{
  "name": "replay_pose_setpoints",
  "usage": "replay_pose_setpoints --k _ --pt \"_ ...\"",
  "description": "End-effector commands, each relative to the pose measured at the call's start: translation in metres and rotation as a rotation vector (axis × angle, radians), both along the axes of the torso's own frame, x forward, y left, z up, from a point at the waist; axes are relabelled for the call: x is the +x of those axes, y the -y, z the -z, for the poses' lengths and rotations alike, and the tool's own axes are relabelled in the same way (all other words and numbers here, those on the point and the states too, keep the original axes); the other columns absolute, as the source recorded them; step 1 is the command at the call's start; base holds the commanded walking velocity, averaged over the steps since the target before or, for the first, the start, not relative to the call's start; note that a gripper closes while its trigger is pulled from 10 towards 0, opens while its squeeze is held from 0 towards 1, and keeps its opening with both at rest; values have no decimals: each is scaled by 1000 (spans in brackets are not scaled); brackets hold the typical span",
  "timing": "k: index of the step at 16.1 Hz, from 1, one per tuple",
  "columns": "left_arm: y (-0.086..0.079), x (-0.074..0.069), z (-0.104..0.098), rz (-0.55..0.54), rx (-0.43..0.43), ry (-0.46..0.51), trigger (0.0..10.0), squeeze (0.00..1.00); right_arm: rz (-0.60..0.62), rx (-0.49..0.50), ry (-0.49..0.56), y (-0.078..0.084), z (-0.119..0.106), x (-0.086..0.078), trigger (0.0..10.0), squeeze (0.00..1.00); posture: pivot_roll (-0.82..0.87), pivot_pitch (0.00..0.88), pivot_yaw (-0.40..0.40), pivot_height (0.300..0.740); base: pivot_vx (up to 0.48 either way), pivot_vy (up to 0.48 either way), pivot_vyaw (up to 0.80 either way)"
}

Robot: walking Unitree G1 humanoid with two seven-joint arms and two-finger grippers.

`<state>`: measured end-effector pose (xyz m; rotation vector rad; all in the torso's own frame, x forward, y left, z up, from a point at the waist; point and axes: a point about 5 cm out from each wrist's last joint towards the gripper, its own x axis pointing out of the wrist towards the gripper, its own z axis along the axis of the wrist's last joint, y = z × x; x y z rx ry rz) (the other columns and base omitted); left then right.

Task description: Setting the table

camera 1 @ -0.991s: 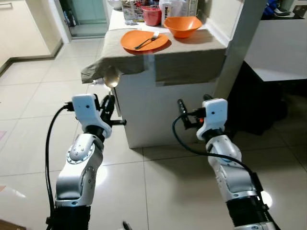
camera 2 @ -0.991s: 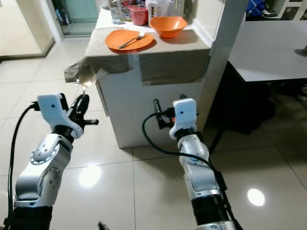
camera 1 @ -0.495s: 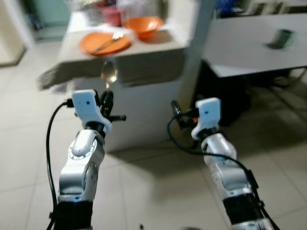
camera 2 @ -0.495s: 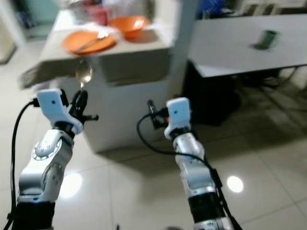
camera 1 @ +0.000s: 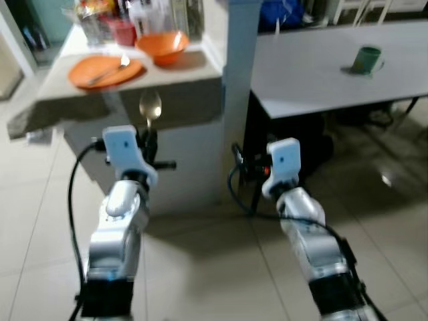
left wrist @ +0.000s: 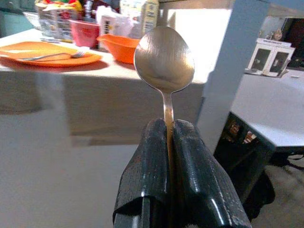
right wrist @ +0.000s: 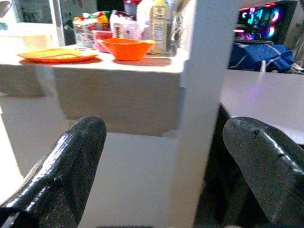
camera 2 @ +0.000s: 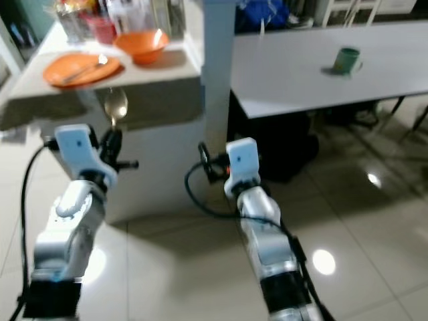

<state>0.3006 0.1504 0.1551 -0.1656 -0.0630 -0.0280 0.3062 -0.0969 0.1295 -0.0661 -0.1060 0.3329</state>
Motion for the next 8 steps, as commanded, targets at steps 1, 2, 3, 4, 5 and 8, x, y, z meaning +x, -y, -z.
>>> replay_pose_setpoints --k 1,2,3,4,5,8 --pt "9 2 -7 21 11 29 0 0 28 -3 17 8 -3 2 10000 0 -125 0 63 740 382 -285 619" --pt "9 3 -7 16 23 35 0 0 30 5 18 9 -3 2 10000 0 -126 0 65 740 379 -289 0" --pt "11 3 -9 2 44 40 0 0 32 6 21 9 -4 2 10000 0 -126 0 65 740 364 -311 0" --pt "15 4 -9 6 42 40 0 0 31 8 21 9 -4 2 10000 0 -126 0 65 740 337 -337 0" --pt "17 4 -10 9 38 41 0 0 29 9 20 9 -4 2 10000 0 -130 0 66 740 274 -390 0" --pt "21 5 -10 10 34 47 0 0 28 11 20 8 -3 3 10000 0 -134 0 68 740 276 -390 0"
